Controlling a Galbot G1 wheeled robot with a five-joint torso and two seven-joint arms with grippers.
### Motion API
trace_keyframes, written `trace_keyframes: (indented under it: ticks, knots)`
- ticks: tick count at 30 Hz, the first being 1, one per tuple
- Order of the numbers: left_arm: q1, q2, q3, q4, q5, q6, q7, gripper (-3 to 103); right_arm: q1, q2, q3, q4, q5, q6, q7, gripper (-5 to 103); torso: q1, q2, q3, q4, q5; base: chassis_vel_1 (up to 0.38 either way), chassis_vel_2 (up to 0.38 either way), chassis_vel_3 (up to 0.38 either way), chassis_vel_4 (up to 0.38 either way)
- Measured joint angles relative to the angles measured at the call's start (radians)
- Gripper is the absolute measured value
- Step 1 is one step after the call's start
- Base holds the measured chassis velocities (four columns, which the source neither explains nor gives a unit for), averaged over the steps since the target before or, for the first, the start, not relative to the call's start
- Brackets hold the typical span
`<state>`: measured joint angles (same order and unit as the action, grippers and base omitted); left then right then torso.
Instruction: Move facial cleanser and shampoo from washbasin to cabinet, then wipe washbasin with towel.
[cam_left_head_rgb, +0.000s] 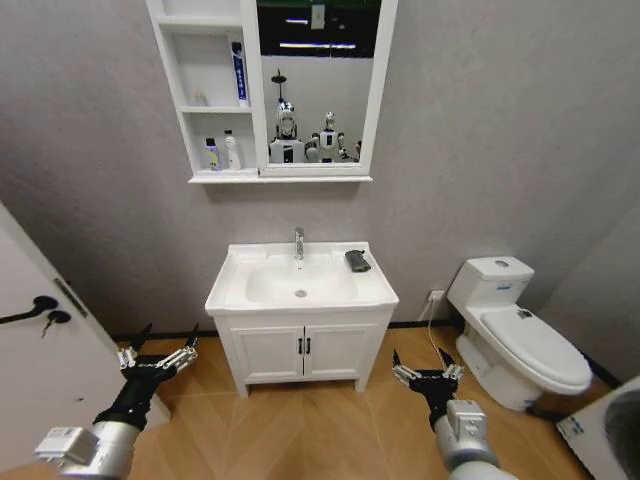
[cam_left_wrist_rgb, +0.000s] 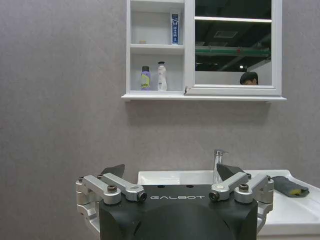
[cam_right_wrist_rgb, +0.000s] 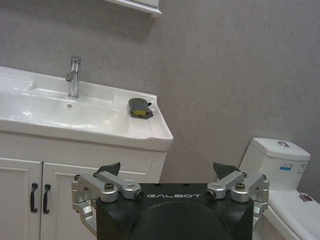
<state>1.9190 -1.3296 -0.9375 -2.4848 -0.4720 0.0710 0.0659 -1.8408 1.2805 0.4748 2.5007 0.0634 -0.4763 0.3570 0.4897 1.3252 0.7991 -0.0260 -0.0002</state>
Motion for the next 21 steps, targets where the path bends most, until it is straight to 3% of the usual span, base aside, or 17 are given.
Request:
trace_keyframes:
  ticks: [4, 5, 6, 8, 9, 12, 14, 17, 19, 20, 21]
  knots:
    - [0.000, 0.000, 0.000, 0.000, 0.000, 0.000, 0.000, 100, -0.007, 0.001, -0.003, 0.000, -0.001, 0.000, 0.000, 100, -0.001, 0.000, 0.000, -0.0001, 0.0003, 0.338, -0.362, -0.342, 0.332]
    - [0.000, 0.000, 0.000, 0.000, 0.000, 0.000, 0.000, 100, -0.010, 0.003, -0.004, 0.000, -0.003, 0.000, -0.001, 100, 0.000, 0.000, 0.000, -0.0002, -0.0012, 0.300, -0.354, -0.333, 0.372]
    - [0.000, 0.000, 0.000, 0.000, 0.000, 0.000, 0.000, 100, -0.010, 0.004, -0.006, -0.001, -0.005, 0.000, -0.001, 100, 0.000, 0.000, 0.000, -0.0002, 0.0006, 0.380, -0.354, -0.333, 0.358]
    - [0.000, 0.000, 0.000, 0.000, 0.000, 0.000, 0.000, 100, -0.011, 0.006, -0.008, -0.001, -0.008, 0.000, -0.001, 100, 0.000, 0.000, 0.000, -0.0001, 0.0007, 0.353, -0.344, -0.336, 0.358]
    - [0.000, 0.000, 0.000, 0.000, 0.000, 0.000, 0.000, 100, -0.013, 0.008, -0.011, -0.001, -0.010, 0.000, -0.002, 100, 0.000, 0.000, 0.000, -0.0001, -0.0009, 0.353, -0.344, -0.338, 0.317]
    - [0.000, 0.000, 0.000, 0.000, 0.000, 0.000, 0.000, 100, -0.018, 0.010, -0.014, -0.001, -0.016, 0.003, -0.010, 100, 0.000, 0.000, 0.000, -0.0001, 0.0010, 0.363, -0.356, -0.374, 0.355]
    - [0.000, 0.000, 0.000, 0.000, 0.000, 0.000, 0.000, 100, -0.017, 0.010, -0.014, -0.001, -0.023, 0.040, -0.020, 100, 0.000, 0.000, 0.000, -0.0003, -0.0013, 0.333, -0.364, -0.314, 0.349]
    - [0.000, 0.000, 0.000, 0.000, 0.000, 0.000, 0.000, 100, -0.002, 0.010, -0.008, -0.001, -0.023, 0.063, -0.023, 100, 0.000, 0.000, 0.000, 0.0001, 0.0009, 0.346, -0.318, -0.346, 0.341]
    - [0.000, 0.000, 0.000, 0.000, 0.000, 0.000, 0.000, 100, 0.001, 0.010, -0.004, -0.001, -0.019, 0.064, -0.023, 100, 0.000, 0.000, 0.000, -0.0001, 0.0003, 0.270, -0.268, -0.370, 0.253]
    - [0.001, 0.000, 0.000, 0.000, 0.000, 0.000, -0.001, 100, 0.004, 0.009, -0.001, -0.001, -0.020, 0.059, -0.026, 100, -0.002, 0.001, -0.001, 0.0013, -0.0004, 0.141, -0.207, -0.198, 0.132]
    - [0.001, 0.000, 0.000, 0.000, 0.000, 0.000, -0.002, 100, 0.004, 0.009, 0.002, -0.001, -0.021, 0.053, -0.030, 100, -0.002, 0.002, -0.001, 0.0004, -0.0013, 0.141, -0.009, -0.155, 0.132]
